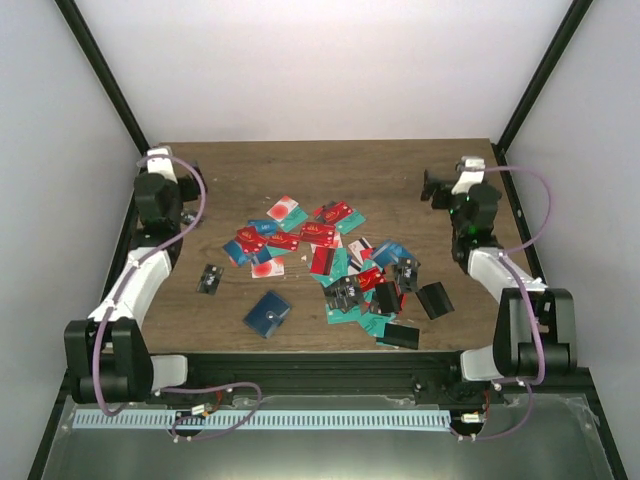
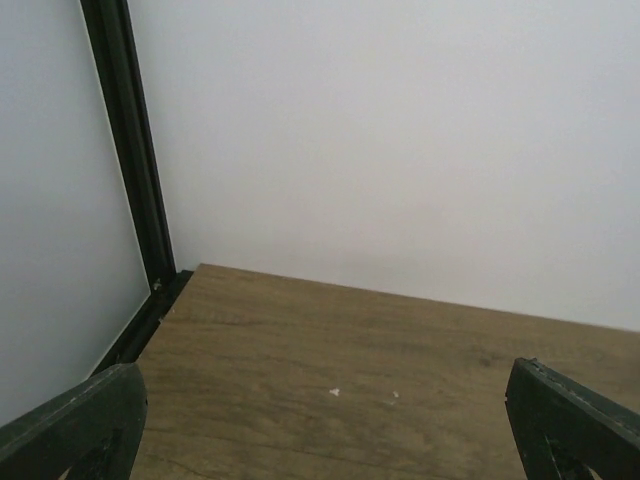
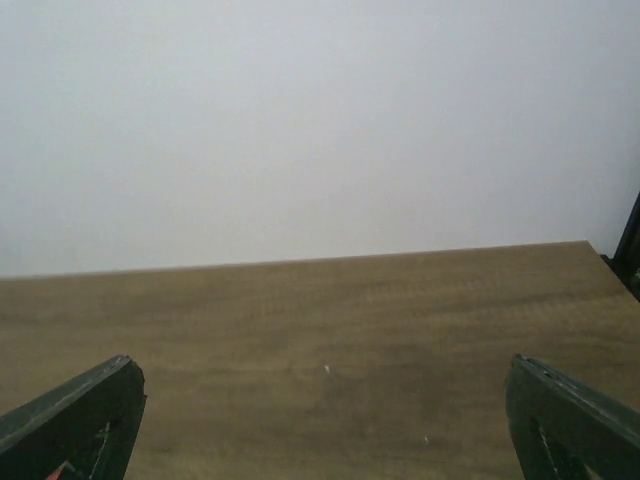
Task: Put the credit cards into the card holder
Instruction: Open the card holder at the center of the board.
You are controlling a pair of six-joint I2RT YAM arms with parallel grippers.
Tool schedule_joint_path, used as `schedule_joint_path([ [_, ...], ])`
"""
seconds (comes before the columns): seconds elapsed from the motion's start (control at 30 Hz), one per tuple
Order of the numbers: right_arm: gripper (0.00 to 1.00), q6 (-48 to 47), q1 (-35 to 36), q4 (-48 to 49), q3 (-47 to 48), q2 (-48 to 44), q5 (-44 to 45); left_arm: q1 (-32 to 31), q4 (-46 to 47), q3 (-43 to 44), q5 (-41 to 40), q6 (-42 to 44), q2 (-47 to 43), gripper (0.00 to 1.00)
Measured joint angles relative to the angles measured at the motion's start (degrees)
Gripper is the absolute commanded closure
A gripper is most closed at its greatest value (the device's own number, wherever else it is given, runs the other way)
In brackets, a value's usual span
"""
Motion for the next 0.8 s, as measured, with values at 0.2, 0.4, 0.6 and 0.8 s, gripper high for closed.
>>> schedule_joint_path([
  [0.2,0.00,8.83,-0.20,-18.10,17.03,-0.13,1.20,0.00,-13.70,9.14,0.13,-4.44,-2.49,0.00],
  [0.4,0.00,14.47,-0.63,-31.58,23.65,0.13,-2.56,0.37,-25.16,11.02,3.80,-9.88,-2.84,0.00],
  [0.6,0.00,17.51,-0.76,-38.91,19.17,0.59,-11.43,0.39,-35.06,12.98,12.44,-13.07,1.55,0.00],
  [0.8,0.00,20.85,-0.07,-44.30,16.28,1.09,-19.93,-4.11,-46.36,14.32,16.57,-15.21,6.56,0.03],
])
